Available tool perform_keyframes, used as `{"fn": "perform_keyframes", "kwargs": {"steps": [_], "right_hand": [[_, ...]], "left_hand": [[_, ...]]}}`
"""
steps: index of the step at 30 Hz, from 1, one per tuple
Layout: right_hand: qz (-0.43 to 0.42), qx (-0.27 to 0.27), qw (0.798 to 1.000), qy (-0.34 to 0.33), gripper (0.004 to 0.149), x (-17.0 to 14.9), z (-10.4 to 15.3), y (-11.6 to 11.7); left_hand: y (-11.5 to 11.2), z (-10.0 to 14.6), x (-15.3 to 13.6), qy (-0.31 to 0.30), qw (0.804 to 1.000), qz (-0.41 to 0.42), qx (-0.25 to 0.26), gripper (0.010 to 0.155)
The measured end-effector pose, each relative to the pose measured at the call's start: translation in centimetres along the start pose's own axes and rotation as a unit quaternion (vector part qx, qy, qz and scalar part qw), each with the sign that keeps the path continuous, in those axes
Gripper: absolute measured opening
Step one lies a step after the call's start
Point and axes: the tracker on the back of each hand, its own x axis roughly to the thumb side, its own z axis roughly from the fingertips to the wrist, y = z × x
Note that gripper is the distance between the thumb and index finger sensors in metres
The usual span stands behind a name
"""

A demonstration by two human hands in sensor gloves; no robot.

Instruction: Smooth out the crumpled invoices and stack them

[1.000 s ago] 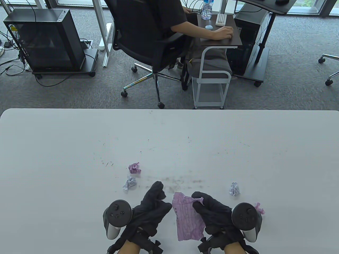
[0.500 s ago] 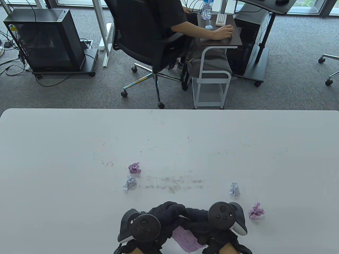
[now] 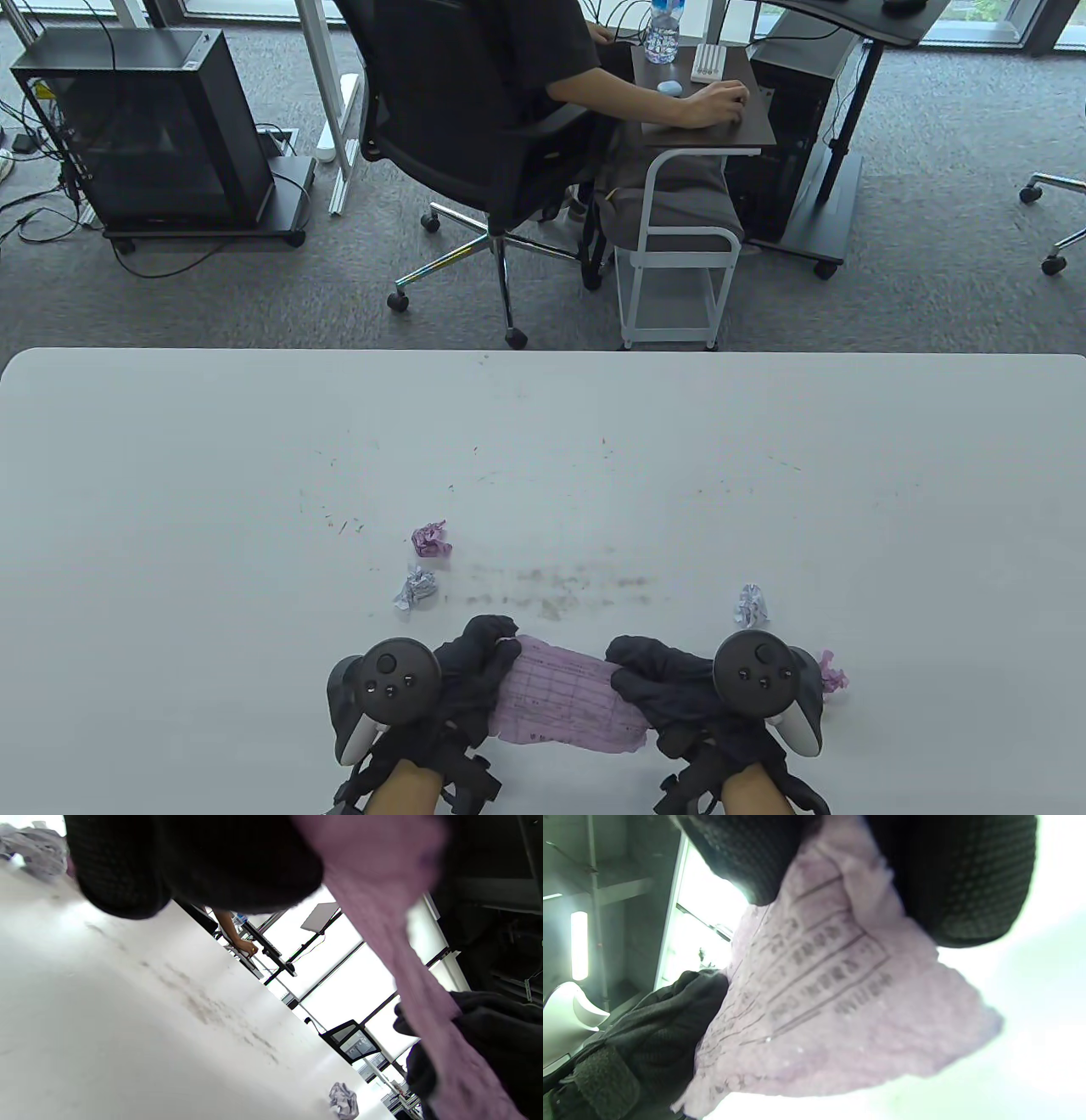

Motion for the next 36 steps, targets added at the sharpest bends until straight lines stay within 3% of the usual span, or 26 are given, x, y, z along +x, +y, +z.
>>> {"fn": "perform_keyframes", "kwargs": {"steps": [5, 7, 10, 14, 17, 19, 22, 29, 32, 36], "right_hand": [[0.141, 0.067, 0.987, 0.045, 0.041, -1.2, -0.5, 1.5], [0.193, 0.107, 0.973, 0.063, 0.041, -1.4, -0.7, 2.5], [0.244, 0.123, 0.96, 0.064, 0.04, -1.2, -1.0, 3.3], [0.267, 0.13, 0.952, 0.073, 0.04, -1.2, -1.2, 3.9], [0.273, 0.128, 0.951, 0.072, 0.041, -1.4, -1.1, 4.1], [0.273, 0.124, 0.951, 0.067, 0.041, -1.3, -1.1, 4.1], [0.287, 0.119, 0.948, 0.072, 0.044, -1.5, -1.1, 4.0], [0.323, 0.098, 0.934, 0.113, 0.047, -2.2, -0.9, 2.8], [0.356, 0.062, 0.923, 0.13, 0.051, -2.1, -0.6, 2.1], [0.306, -0.015, 0.949, 0.071, 0.057, -0.8, -0.2, 0.6]], "left_hand": [[-2.3, -0.7, -0.8, 0.009, 0.987, -0.104, -0.125, 0.044], [-3.2, -0.8, -0.8, 0.011, 0.975, -0.147, -0.164, 0.055], [-3.9, -1.0, -0.3, -0.012, 0.958, -0.199, -0.208, 0.067], [-4.9, -1.0, 1.1, -0.058, 0.942, -0.213, -0.253, 0.062], [-6.6, -1.0, 1.3, -0.024, 0.908, -0.238, -0.344, 0.061], [-7.6, -1.0, 1.0, 0.013, 0.881, -0.275, -0.385, 0.069], [-8.0, -1.2, 0.6, 0.057, 0.858, -0.299, -0.413, 0.076], [-7.7, -1.2, -0.3, 0.098, 0.858, -0.274, -0.423, 0.085], [-7.6, -1.2, -0.4, 0.098, 0.86, -0.268, -0.423, 0.085], [-7.6, -1.2, -0.4, 0.103, 0.856, -0.27, -0.428, 0.085]]}}
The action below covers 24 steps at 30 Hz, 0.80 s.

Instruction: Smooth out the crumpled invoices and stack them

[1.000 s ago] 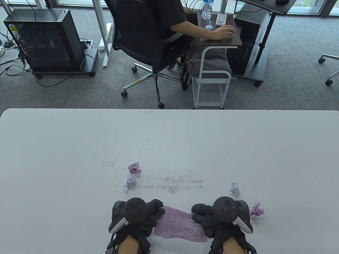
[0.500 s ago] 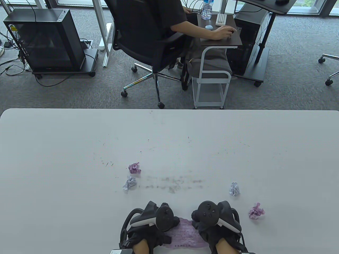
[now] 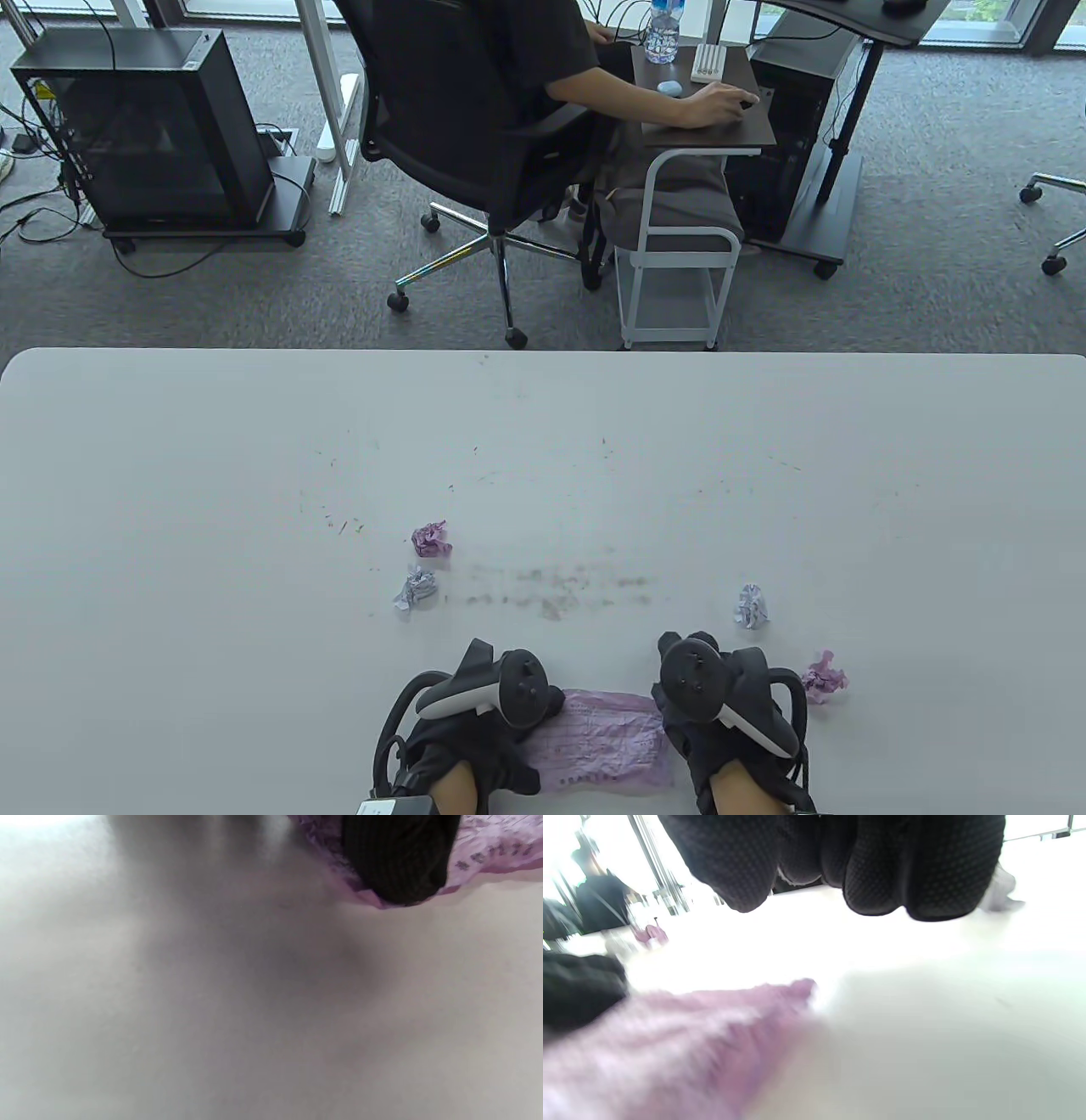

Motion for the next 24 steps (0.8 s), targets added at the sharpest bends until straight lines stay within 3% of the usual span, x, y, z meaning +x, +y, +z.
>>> {"fn": "perform_keyframes", "kwargs": {"steps": [3, 7, 10, 13, 15, 24], "right_hand": [[-0.052, 0.017, 0.992, -0.115, 0.05, 2.4, 0.6, -0.3], [-0.029, 0.133, 0.963, -0.231, 0.041, 6.6, 1.1, 2.2], [0.033, 0.218, 0.938, -0.268, 0.04, 8.9, 1.3, 4.7], [0.074, 0.288, 0.922, -0.248, 0.043, 9.2, 1.4, 6.3], [0.065, 0.277, 0.927, -0.244, 0.043, 9.1, 1.2, 6.1], [0.055, 0.337, 0.93, -0.138, 0.037, 7.2, 0.4, 5.5]], "left_hand": [[0.0, 0.0, -0.1, -0.001, 1.0, 0.002, -0.002, 0.086], [0.0, 0.1, -0.1, -0.004, 1.0, 0.006, -0.004, 0.087], [-0.1, 0.1, -0.2, -0.002, 1.0, 0.01, -0.013, 0.088], [-0.1, 0.1, -0.2, -0.001, 1.0, 0.013, -0.015, 0.088], [0.0, 0.1, -0.2, 0.0, 1.0, 0.018, -0.015, 0.089], [0.0, 0.0, -0.2, -0.003, 1.0, 0.022, -0.012, 0.089]]}}
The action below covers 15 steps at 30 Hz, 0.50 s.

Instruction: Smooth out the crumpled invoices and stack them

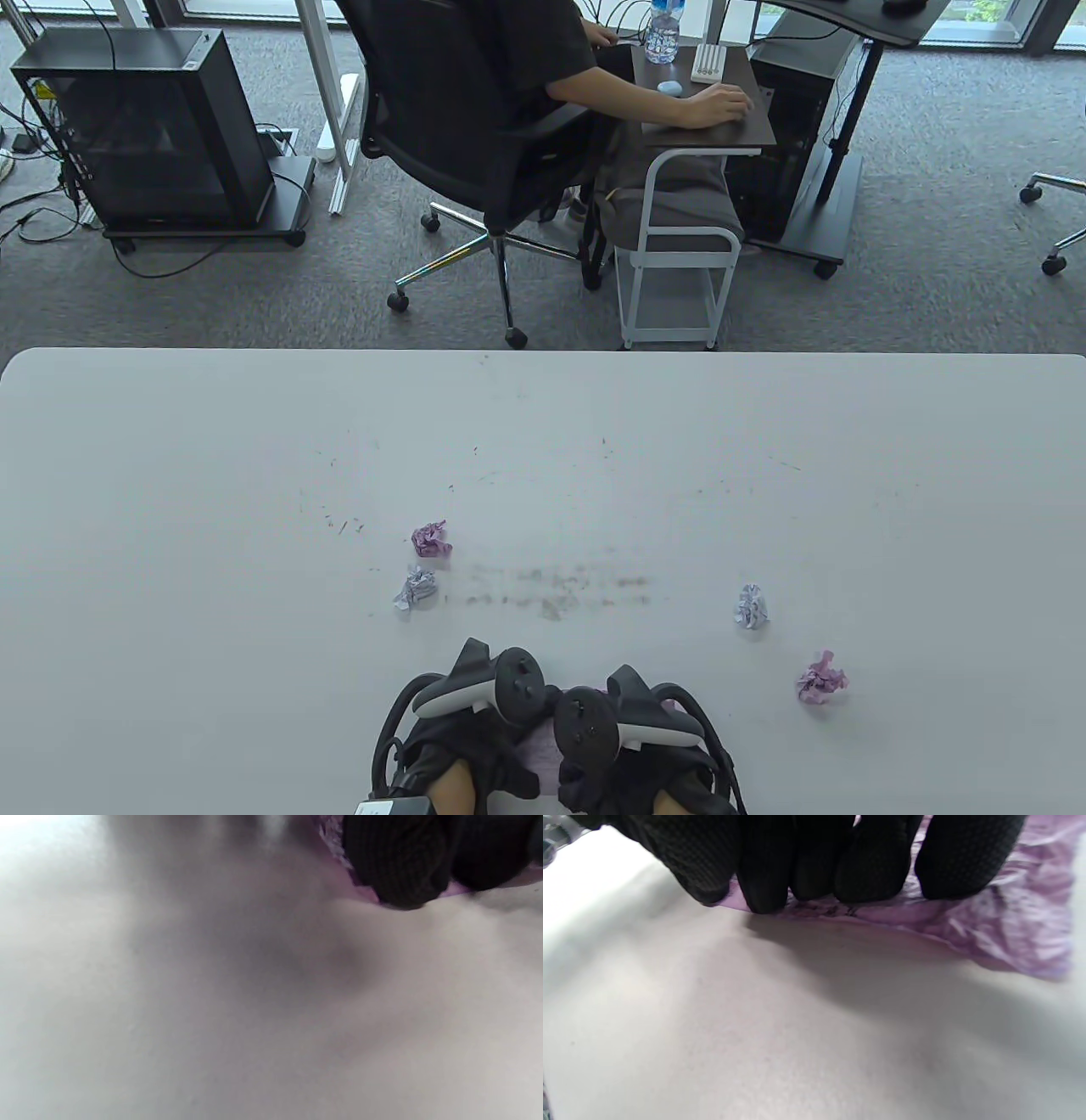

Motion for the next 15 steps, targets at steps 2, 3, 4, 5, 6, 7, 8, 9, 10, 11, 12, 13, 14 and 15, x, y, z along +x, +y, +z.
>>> {"fn": "perform_keyframes", "kwargs": {"steps": [2, 3, 4, 5, 6, 7, 8, 9, 10, 11, 12, 13, 14, 15], "right_hand": [[-0.018, 0.009, 1.0, 0.022, 0.036, -0.7, 0.2, -0.1], [-0.027, 0.018, 0.999, 0.034, 0.036, -1.1, 0.2, -0.1], [-0.038, 0.024, 0.998, 0.045, 0.035, -1.5, 0.3, -0.2], [-0.047, 0.025, 0.997, 0.056, 0.035, -2.0, 0.4, -0.1], [-0.048, 0.024, 0.997, 0.06, 0.034, -2.2, 0.5, -0.1], [-0.053, 0.027, 0.996, 0.07, 0.033, -2.7, 0.6, -0.1], [-0.06, 0.031, 0.995, 0.077, 0.033, -3.2, 0.7, -0.1], [-0.067, 0.029, 0.994, 0.081, 0.033, -3.5, 0.8, -0.1], [-0.077, 0.027, 0.993, 0.084, 0.033, -3.9, 0.9, -0.1], [-0.086, 0.027, 0.992, 0.087, 0.034, -4.2, 1.0, 0.0], [-0.089, 0.026, 0.992, 0.089, 0.034, -4.3, 1.1, 0.0], [-0.09, 0.026, 0.991, 0.091, 0.034, -4.5, 1.2, 0.0], [-0.089, 0.025, 0.991, 0.095, 0.035, -4.5, 1.2, 0.0], [-0.088, 0.026, 0.991, 0.097, 0.035, -4.5, 1.3, 0.0]], "left_hand": [[0.0, 0.0, 0.0, 0.0, 1.0, 0.002, -0.002, 0.089], [0.0, 0.0, 0.0, 0.0, 1.0, 0.004, -0.003, 0.089], [0.0, 0.0, 0.0, -0.001, 1.0, 0.004, -0.003, 0.089], [0.0, 0.0, 0.0, -0.002, 1.0, 0.005, -0.003, 0.089], [0.0, 0.0, -0.1, -0.002, 1.0, 0.006, -0.002, 0.089], [-0.1, 0.0, -0.1, -0.002, 1.0, 0.007, -0.002, 0.089], [-0.1, 0.0, -0.1, -0.003, 1.0, 0.006, -0.001, 0.089], [-0.1, 0.0, -0.1, -0.003, 1.0, 0.005, -0.001, 0.089], [-0.1, 0.0, -0.1, -0.003, 1.0, 0.005, -0.001, 0.089], [-0.1, 0.0, -0.1, -0.003, 1.0, 0.006, 0.0, 0.089], [-0.1, 0.0, -0.1, -0.003, 1.0, 0.005, 0.0, 0.088], [-0.1, 0.0, -0.1, -0.003, 1.0, 0.004, 0.001, 0.089], [-0.1, 0.0, -0.1, -0.003, 1.0, 0.003, 0.001, 0.088], [-0.1, 0.0, -0.1, -0.003, 1.0, 0.003, 0.001, 0.088]]}}
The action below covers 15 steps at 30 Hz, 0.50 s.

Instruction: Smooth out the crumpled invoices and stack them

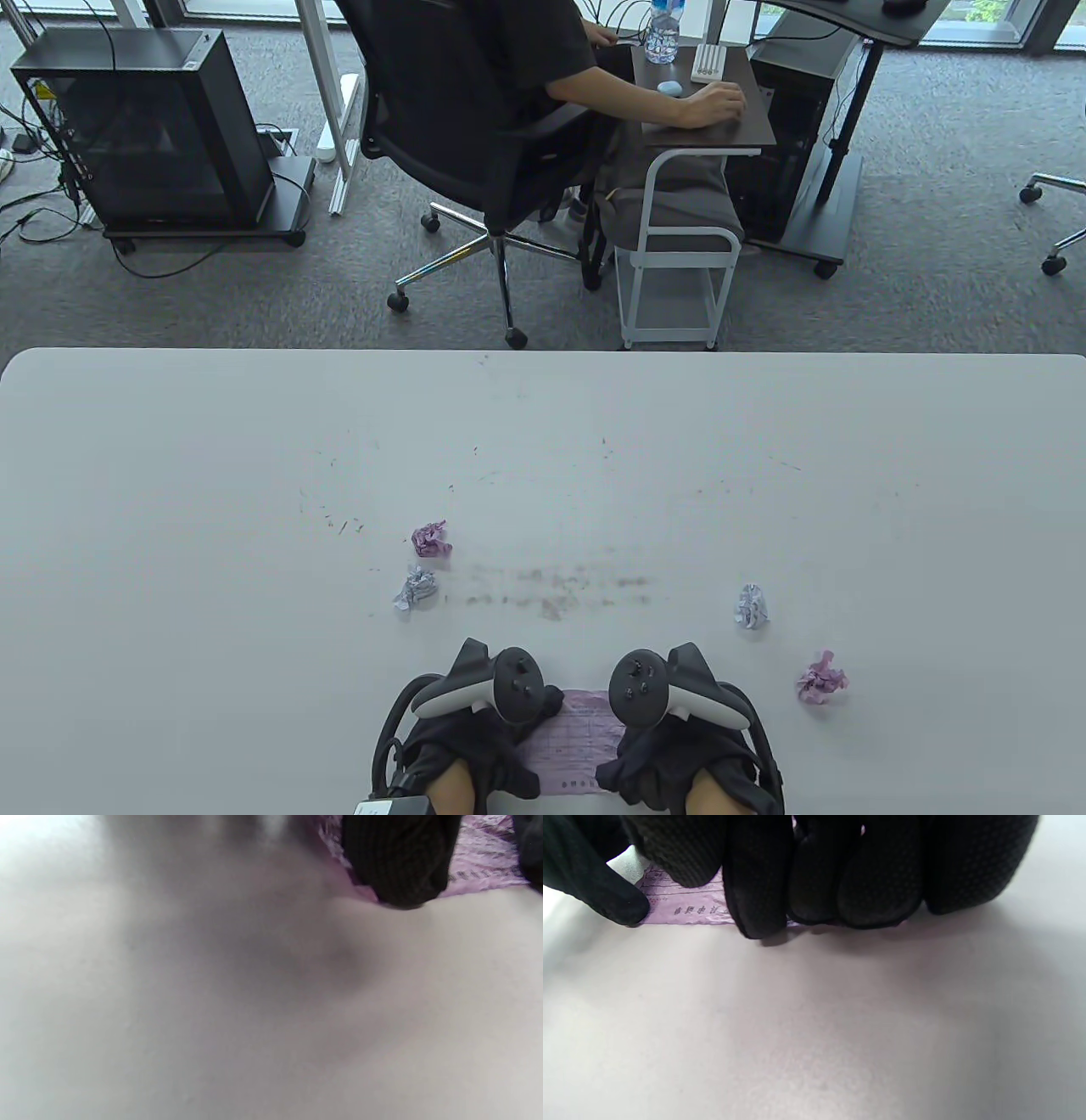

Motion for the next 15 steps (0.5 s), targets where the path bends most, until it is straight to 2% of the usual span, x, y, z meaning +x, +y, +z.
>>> {"fn": "perform_keyframes", "kwargs": {"steps": [2, 3, 5, 6, 7, 9, 11, 15], "right_hand": [[0.007, -0.002, 1.0, 0.002, 0.038, 0.0, 0.5, -0.4], [0.009, -0.024, 1.0, -0.003, 0.038, 0.0, 0.9, -0.8], [0.014, -0.123, 0.992, -0.01, 0.044, 0.2, 2.1, -1.9], [0.018, -0.199, 0.98, -0.02, 0.047, 0.5, 2.7, -2.2], [0.024, -0.242, 0.969, -0.036, 0.048, 0.8, 2.9, -2.4], [0.035, -0.266, 0.961, -0.066, 0.048, 1.6, 2.9, -2.3], [0.058, -0.249, 0.961, -0.11, 0.049, 2.7, 2.0, -1.4], [0.12, -0.206, 0.961, -0.138, 0.051, 4.7, 0.4, 0.1]], "left_hand": [[0.0, 0.0, 0.0, -0.001, 1.0, 0.001, 0.001, 0.088], [0.0, 0.0, 0.0, -0.002, 1.0, 0.001, 0.001, 0.088], [0.0, 0.0, 0.0, -0.002, 1.0, 0.003, 0.001, 0.088], [0.0, 0.0, 0.0, -0.002, 1.0, 0.002, 0.001, 0.088], [0.0, 0.0, 0.0, -0.002, 1.0, 0.001, 0.001, 0.088], [0.0, 0.0, -0.1, -0.003, 1.0, 0.002, 0.001, 0.088], [0.0, 0.0, -0.1, -0.005, 1.0, 0.002, 0.001, 0.088], [0.1, 0.0, -0.1, -0.003, 1.0, -0.003, 0.001, 0.088]]}}
